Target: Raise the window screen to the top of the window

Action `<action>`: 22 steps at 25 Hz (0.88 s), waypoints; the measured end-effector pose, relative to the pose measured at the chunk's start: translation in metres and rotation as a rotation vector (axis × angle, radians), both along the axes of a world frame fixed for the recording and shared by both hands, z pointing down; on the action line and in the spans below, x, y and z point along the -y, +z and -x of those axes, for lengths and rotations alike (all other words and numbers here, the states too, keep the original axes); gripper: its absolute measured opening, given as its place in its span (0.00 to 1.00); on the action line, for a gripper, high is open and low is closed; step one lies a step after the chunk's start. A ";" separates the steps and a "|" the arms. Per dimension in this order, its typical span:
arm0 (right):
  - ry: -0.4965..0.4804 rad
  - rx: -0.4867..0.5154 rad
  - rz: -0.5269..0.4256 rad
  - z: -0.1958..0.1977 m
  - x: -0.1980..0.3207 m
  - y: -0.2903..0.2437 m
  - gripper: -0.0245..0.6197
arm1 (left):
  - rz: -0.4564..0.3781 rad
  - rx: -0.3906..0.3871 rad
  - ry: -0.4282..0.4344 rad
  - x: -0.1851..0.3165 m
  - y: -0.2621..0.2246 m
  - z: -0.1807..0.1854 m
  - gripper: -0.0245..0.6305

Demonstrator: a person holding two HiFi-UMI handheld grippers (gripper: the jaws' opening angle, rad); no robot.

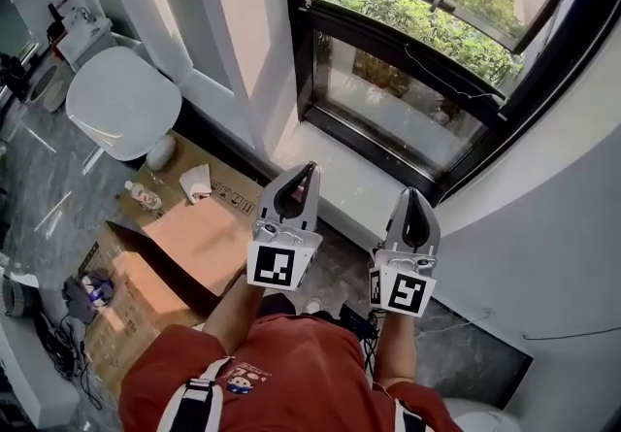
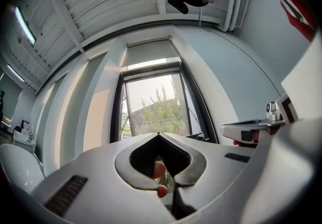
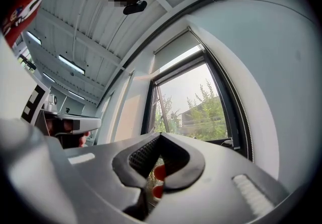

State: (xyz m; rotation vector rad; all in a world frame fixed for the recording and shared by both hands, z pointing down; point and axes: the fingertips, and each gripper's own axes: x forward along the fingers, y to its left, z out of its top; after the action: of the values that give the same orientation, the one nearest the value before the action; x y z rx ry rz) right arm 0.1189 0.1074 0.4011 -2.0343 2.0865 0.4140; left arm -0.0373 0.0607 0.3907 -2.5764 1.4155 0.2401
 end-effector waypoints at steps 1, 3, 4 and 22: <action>0.003 0.002 0.000 -0.003 0.003 0.001 0.05 | 0.000 0.002 0.002 0.004 0.001 -0.003 0.04; 0.013 0.003 0.000 -0.010 0.008 0.002 0.05 | -0.003 0.002 0.008 0.011 0.001 -0.009 0.04; 0.019 0.003 -0.001 -0.013 0.011 0.002 0.05 | -0.004 0.002 0.015 0.014 0.001 -0.013 0.04; 0.168 -0.051 -0.017 -0.044 0.118 0.000 0.05 | -0.017 -0.042 0.156 0.154 0.007 -0.050 0.04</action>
State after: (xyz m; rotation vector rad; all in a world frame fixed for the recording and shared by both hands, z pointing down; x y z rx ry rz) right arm 0.1626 -0.0102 0.4013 -2.2195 1.9398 0.5141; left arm 0.0127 -0.0928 0.3977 -2.6848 1.2210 0.3302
